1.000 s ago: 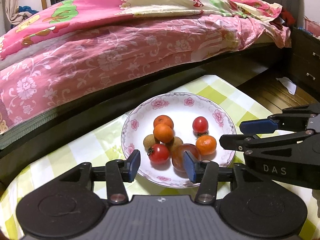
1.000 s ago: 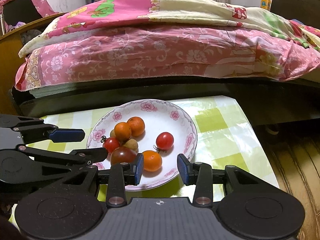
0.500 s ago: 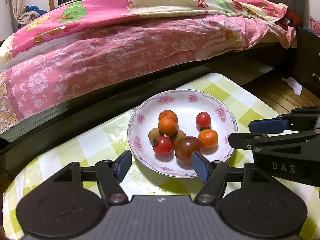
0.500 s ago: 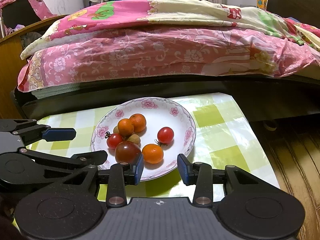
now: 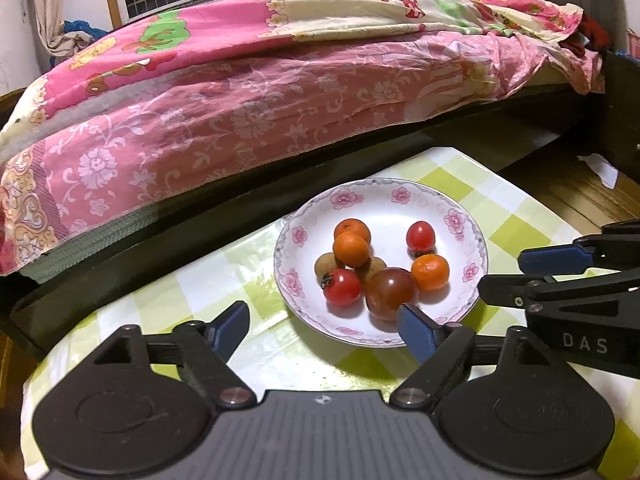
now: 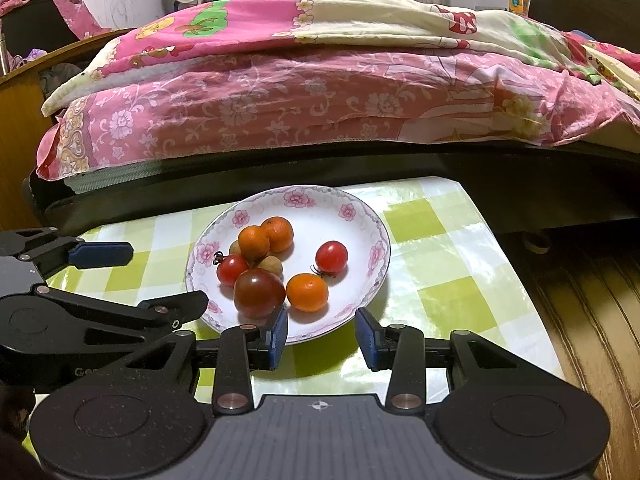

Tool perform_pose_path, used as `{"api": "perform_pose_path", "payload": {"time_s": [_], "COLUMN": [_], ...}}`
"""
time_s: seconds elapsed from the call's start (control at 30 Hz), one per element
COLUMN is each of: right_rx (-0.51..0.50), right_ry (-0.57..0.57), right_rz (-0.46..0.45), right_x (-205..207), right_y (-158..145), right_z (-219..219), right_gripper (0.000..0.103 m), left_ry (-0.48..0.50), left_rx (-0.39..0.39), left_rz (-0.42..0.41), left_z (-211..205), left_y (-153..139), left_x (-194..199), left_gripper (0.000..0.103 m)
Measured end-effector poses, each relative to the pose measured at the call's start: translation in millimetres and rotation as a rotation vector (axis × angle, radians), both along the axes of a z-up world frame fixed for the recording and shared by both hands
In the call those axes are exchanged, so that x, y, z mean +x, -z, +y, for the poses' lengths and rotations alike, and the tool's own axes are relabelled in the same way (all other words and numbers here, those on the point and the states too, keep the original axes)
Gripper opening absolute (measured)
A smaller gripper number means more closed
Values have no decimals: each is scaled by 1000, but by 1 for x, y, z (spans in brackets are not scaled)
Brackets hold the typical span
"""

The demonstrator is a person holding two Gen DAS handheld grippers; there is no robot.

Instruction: Organize fruits

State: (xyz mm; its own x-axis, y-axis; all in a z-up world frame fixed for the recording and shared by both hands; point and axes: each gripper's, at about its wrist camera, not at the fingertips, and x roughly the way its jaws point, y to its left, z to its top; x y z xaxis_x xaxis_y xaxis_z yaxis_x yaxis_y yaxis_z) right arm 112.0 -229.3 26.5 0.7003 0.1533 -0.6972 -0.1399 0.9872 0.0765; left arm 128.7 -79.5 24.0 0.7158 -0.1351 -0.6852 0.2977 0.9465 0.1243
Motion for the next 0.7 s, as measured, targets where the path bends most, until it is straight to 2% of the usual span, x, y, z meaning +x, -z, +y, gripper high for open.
{"api": "perform_pose_path", "payload": {"time_s": [0.2, 0.7], "right_rx": [0, -17], "right_ry": [8, 29], "right_rz": [-9, -18], "right_x": [-5, -13], "right_y": [-2, -4], "right_z": [0, 3], "right_gripper": [35, 36], "left_ry": [-12, -27], "left_rx": [-25, -30], "left_rz": [12, 10], "left_z": [2, 5], "left_y": [0, -1], "left_x": [-2, -8], "left_gripper": [90, 91]}}
